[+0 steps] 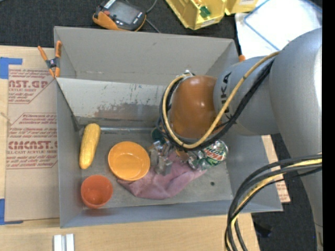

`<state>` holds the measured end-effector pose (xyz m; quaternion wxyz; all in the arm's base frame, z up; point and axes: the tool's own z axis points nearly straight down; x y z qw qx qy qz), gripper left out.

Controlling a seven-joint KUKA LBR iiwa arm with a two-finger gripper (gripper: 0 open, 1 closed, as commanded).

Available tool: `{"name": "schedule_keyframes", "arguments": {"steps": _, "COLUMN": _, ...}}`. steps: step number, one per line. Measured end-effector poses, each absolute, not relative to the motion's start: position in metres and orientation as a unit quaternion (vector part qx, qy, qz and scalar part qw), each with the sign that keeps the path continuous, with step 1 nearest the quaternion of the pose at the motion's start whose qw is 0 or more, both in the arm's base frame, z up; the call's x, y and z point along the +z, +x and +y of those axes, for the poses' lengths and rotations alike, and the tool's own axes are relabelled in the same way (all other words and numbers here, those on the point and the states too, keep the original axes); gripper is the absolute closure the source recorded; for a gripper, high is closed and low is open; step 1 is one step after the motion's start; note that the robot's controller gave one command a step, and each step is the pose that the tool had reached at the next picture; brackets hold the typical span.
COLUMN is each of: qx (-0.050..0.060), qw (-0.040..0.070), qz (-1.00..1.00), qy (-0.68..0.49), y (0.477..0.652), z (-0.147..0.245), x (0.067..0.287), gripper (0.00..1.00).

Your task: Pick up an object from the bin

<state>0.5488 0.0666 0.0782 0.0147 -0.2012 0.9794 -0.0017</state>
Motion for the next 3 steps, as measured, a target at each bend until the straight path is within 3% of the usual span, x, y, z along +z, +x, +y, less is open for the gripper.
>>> {"name": "schedule_keyframes", "arguments": {"steps": 1, "qx": -0.001, "qw": 0.015, "qz": 0.979, "qy": -0.202, "y": 0.549, "z": 0.067, "x": 0.078, "gripper": 1.00}}
{"name": "schedule_keyframes", "arguments": {"steps": 2, "qx": 0.000, "qw": 0.015, "qz": 0.983, "qy": -0.182, "y": 0.481, "z": 0.108, "x": 0.115, "gripper": 1.00}}
{"name": "schedule_keyframes", "arguments": {"steps": 3, "qx": -0.003, "qw": 0.017, "qz": 0.963, "qy": -0.268, "y": 0.541, "z": 0.142, "x": 0.087, "gripper": 1.00}}
